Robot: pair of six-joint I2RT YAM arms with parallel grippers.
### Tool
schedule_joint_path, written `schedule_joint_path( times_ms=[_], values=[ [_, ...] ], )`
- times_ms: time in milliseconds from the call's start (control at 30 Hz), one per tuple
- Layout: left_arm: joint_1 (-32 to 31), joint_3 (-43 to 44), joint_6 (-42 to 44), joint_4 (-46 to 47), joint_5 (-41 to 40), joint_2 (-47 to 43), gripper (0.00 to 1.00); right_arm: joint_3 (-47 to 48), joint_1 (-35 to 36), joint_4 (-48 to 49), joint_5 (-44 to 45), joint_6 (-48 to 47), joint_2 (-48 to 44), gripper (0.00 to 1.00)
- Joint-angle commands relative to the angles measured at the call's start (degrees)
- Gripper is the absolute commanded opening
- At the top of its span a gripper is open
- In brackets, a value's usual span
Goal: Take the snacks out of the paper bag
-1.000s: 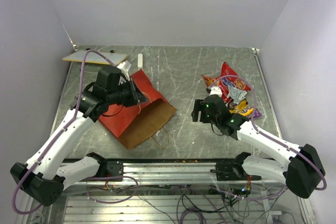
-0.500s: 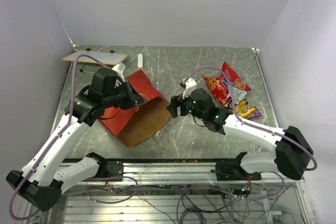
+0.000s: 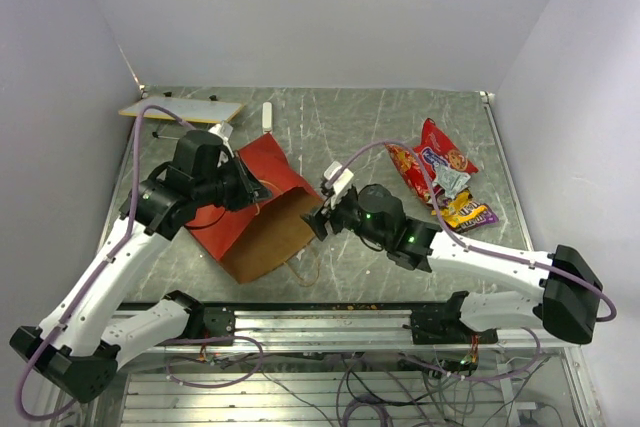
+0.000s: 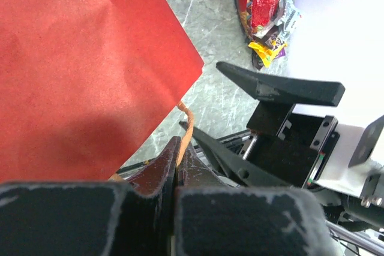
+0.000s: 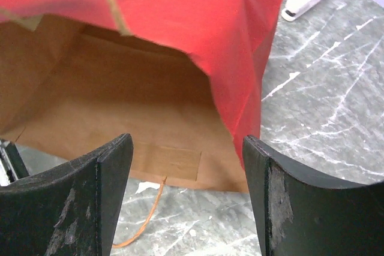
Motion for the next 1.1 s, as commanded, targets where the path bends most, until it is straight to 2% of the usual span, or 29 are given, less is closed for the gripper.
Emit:
schedule_joint_path(
  times_ms=[0,100,267,500,667,833,1067],
  values=[
    [-0.25,4.86,2.99,-3.37,-2.68,1.54,0.07,1.54,2.81,-1.5,0.65,-4.48,-1.18,0.73],
    [-0.25,5.83,3.57,-4.12,-3.21,2.29,0.07,0.89,5.31,-1.23,3.43,-2.21,-2.54,0.73],
    [-0.23,3.31,1.91,0.29,-0.52,3.4,0.07,-1.07,10.33,-1.79,5.37,-2.86,-3.27,0.73],
    [-0.25,4.09,2.03,0.45,0.2,4.3,0.07,-3.63,20.37,-1.35,1.61,-17.83,-1.68,0.73],
    [-0.25,4.37,2.51,1.26,1.7,4.21,0.07,-7.67,22.86,10.36,3.22,-25.03,1.48,0.74],
    [-0.25,5.81,2.22,1.43,2.87,4.36,0.07,-12.82,22.65,31.91,11.57,-27.46,9.88,0.77],
    [-0.23,8.95,2.46,-1.6,3.02,3.93,0.07,-8.45,19.0,51.24,14.86,-29.48,26.44,0.77]
  ],
)
